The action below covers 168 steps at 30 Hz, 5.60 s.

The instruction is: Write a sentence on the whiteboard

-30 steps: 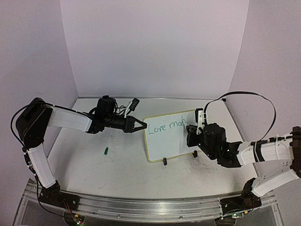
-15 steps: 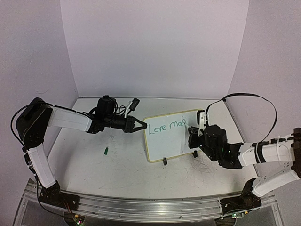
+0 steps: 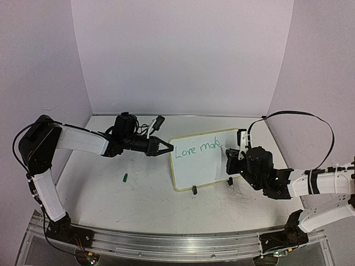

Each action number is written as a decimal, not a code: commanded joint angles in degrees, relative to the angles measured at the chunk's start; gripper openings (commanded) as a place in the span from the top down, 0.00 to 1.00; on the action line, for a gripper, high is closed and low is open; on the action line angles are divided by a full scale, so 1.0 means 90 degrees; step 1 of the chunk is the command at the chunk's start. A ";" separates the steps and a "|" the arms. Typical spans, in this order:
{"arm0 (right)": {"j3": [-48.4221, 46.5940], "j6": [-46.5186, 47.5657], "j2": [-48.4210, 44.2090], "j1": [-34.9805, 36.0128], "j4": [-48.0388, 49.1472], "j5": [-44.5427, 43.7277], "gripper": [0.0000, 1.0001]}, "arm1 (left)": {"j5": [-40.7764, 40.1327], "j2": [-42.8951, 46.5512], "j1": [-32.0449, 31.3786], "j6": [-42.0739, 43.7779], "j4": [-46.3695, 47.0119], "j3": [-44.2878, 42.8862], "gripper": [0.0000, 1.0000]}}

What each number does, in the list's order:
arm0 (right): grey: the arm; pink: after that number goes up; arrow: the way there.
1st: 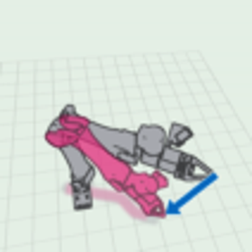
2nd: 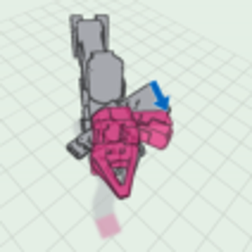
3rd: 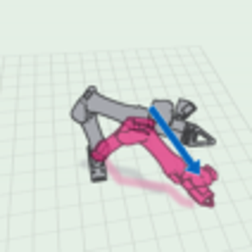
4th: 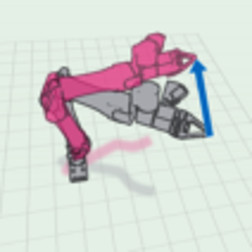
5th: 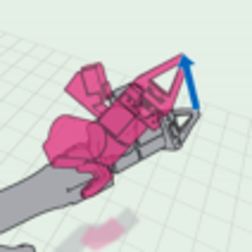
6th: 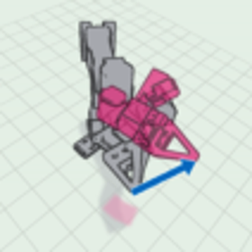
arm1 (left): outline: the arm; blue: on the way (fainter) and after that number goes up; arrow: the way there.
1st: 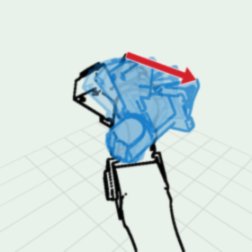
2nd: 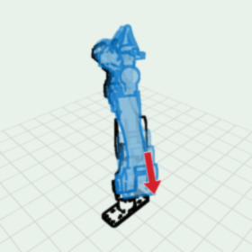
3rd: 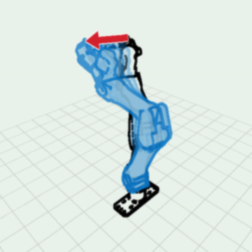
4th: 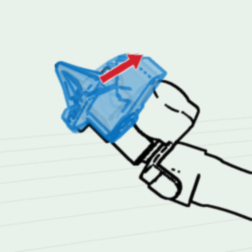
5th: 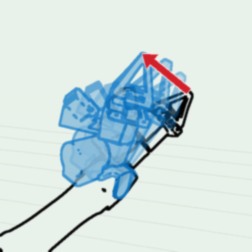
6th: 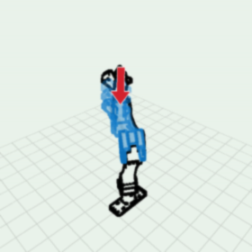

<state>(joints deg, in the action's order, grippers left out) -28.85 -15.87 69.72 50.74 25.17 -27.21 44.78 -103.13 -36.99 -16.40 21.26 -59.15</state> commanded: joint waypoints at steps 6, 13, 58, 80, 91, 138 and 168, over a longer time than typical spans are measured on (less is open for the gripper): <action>0.0225 0.0755 -0.0804 -0.0220 0.0193 0.0191 1.00 | -0.0200 0.0081 -0.0128 0.0295 -0.0428 -0.0118 1.00; 0.0406 0.0891 -0.0700 -0.0228 0.0519 0.0487 1.00 | -0.0214 0.0078 -0.0128 0.0289 -0.0438 -0.0123 1.00; 0.0420 0.0843 -0.0615 -0.0230 0.0628 0.0481 1.00 | -0.0647 0.0208 -0.0138 0.0328 -0.0720 -0.0054 1.00; 0.0262 0.0902 -0.0278 -0.0238 0.0808 0.0470 1.00 | -0.0597 0.0206 -0.0138 0.0368 -0.0748 -0.0079 1.00; 0.0029 0.0883 -0.0060 -0.0279 0.0901 0.0313 1.00 | -0.0576 0.0203 -0.0138 0.0368 -0.0750 -0.0078 1.00; -0.0180 0.0827 0.0507 -0.0395 0.1077 0.0224 1.00 | -0.0542 0.0228 -0.0156 0.0377 -0.0751 -0.0095 1.00; 0.0288 0.0126 0.0330 -0.0394 0.0506 0.0357 1.00 | -0.0540 0.0238 -0.0157 0.0397 -0.0760 -0.0098 1.00</action>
<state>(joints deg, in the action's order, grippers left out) -27.25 -13.65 73.25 47.53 32.82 -24.05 42.26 -101.84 -37.85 -16.03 18.96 -59.22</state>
